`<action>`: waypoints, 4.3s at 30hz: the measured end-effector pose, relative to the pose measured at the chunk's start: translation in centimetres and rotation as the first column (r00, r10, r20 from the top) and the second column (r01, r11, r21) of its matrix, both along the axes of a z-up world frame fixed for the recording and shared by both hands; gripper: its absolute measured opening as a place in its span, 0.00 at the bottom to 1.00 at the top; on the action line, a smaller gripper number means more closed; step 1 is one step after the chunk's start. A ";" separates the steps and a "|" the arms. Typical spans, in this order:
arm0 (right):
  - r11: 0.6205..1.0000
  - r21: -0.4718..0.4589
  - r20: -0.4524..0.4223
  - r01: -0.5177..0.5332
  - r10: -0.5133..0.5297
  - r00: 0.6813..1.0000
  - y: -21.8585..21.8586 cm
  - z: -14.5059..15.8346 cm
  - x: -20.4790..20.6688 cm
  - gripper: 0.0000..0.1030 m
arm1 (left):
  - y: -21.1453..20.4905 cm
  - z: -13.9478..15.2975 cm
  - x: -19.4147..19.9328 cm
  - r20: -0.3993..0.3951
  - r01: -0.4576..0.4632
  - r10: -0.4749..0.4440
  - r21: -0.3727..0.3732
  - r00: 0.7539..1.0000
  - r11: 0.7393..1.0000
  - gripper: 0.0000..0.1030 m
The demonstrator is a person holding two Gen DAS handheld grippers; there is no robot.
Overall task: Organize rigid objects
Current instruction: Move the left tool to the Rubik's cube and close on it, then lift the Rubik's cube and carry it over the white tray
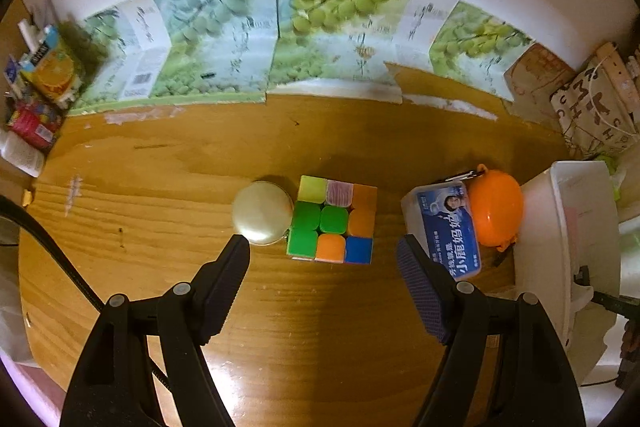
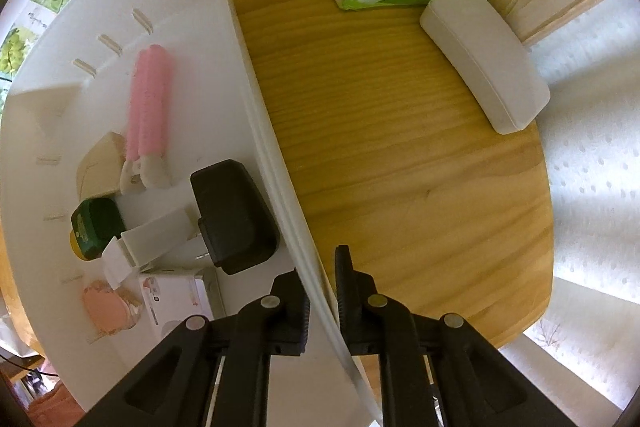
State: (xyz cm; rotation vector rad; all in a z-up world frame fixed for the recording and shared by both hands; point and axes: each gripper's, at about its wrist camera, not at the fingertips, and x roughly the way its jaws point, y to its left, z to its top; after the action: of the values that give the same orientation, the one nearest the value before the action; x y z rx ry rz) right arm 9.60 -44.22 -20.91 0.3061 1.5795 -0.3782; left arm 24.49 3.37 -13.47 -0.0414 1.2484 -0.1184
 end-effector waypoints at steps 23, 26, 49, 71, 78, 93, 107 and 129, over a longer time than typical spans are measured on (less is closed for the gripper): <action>0.998 -0.031 -0.017 0.062 -0.062 0.998 -0.4 1.0 0.3 0.14 | -1.0 -5.4 4.0 -0.186 0.013 -0.013 -0.002 0.983 1.000 0.75; 0.997 -0.030 -0.018 0.066 -0.066 0.998 -0.4 1.0 0.3 0.14 | -1.0 -5.7 4.1 -0.195 0.008 -0.010 -0.010 0.981 1.000 0.66; 0.999 -0.012 0.005 0.041 -0.041 0.999 1.3 1.3 -2.1 0.12 | -1.2 -4.7 2.5 -0.173 0.027 -0.033 -0.033 0.984 0.999 0.60; 0.998 0.039 0.063 -0.047 0.044 0.997 1.3 1.8 -4.1 0.12 | -3.5 2.7 -5.0 -0.062 0.069 -0.069 -0.003 0.996 0.998 0.60; 0.992 0.074 0.069 -0.103 0.098 0.993 1.5 2.2 -4.3 0.12 | -6.1 4.9 -7.7 -0.041 0.083 -0.083 -0.011 0.996 0.996 0.60; 0.951 0.101 0.044 -0.291 0.288 0.957 3.4 2.6 -4.3 0.12 | -15.1 7.4 -12.1 0.002 0.196 -0.196 -0.022 0.981 0.980 0.60; 0.883 0.151 0.047 -0.444 0.442 0.896 5.3 2.4 -3.2 0.12 | -22.8 5.9 -14.7 -0.027 0.240 -0.242 -0.068 0.970 0.968 0.60; 0.784 0.154 0.037 -0.601 0.603 0.797 8.7 1.2 -2.3 0.14 | -28.3 1.2 -17.8 -0.115 0.135 -0.153 -0.153 0.981 0.979 0.62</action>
State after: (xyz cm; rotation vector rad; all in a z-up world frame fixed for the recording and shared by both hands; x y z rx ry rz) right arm 7.31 -35.57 -19.72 -0.0965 1.6302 0.2508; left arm 6.65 -24.95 -12.25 -0.0847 1.3676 -0.3371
